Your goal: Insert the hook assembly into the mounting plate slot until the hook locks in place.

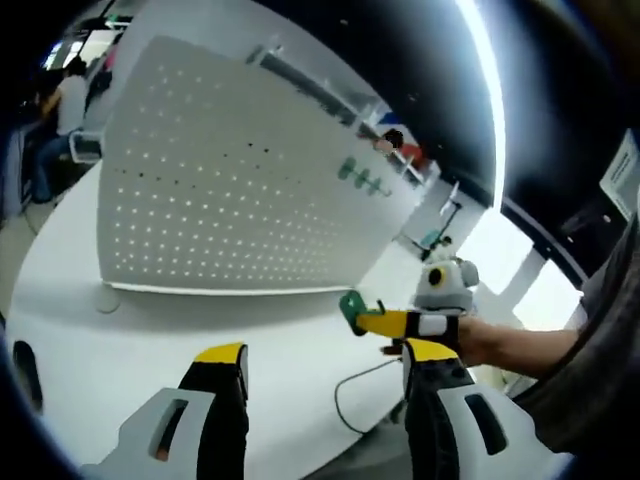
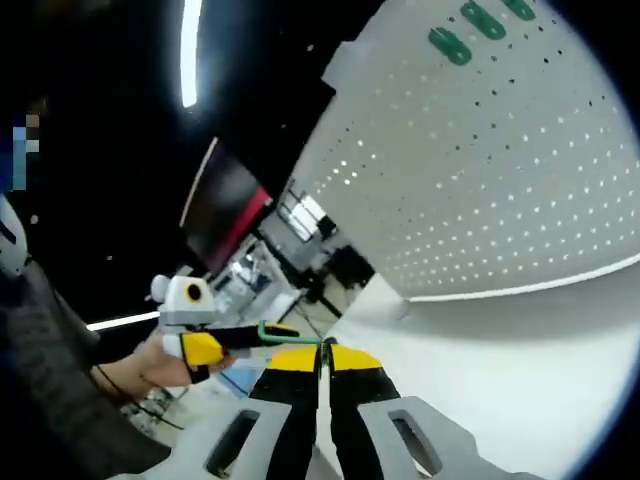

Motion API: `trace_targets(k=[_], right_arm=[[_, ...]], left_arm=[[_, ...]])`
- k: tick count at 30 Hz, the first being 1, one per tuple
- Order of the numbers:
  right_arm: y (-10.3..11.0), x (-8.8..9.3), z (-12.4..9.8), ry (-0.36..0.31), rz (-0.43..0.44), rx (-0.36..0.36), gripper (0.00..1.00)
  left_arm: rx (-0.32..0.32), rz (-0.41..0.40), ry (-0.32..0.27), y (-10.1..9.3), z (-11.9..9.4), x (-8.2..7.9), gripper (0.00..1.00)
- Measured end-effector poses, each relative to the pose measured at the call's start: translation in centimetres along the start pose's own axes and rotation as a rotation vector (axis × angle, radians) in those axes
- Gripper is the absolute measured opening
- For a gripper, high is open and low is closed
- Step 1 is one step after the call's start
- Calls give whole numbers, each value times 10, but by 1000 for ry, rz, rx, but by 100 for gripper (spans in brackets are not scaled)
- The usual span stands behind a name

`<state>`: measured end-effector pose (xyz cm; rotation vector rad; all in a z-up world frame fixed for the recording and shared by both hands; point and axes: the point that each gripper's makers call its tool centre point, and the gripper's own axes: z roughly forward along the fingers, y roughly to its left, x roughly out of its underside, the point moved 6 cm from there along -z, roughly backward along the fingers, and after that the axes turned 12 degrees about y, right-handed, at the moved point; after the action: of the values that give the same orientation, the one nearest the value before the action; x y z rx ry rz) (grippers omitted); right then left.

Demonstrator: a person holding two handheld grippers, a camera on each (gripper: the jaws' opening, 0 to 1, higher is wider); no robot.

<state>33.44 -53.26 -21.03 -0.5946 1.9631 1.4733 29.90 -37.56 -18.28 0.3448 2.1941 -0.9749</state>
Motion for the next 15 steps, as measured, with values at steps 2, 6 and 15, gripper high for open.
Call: trace_targets(k=[2,6,15], right_arm=[[7,0,3,-3,8,-49,0],[18,-2,7,-12,6,-124,0],[38,-4,11,-15,-7,-263,0]], left_arm=[[32,1,-8,-3,0,-3,54],[75,-1,-2,-7,4,-6,48],[213,-48,-78,-19,2,-20,37]])
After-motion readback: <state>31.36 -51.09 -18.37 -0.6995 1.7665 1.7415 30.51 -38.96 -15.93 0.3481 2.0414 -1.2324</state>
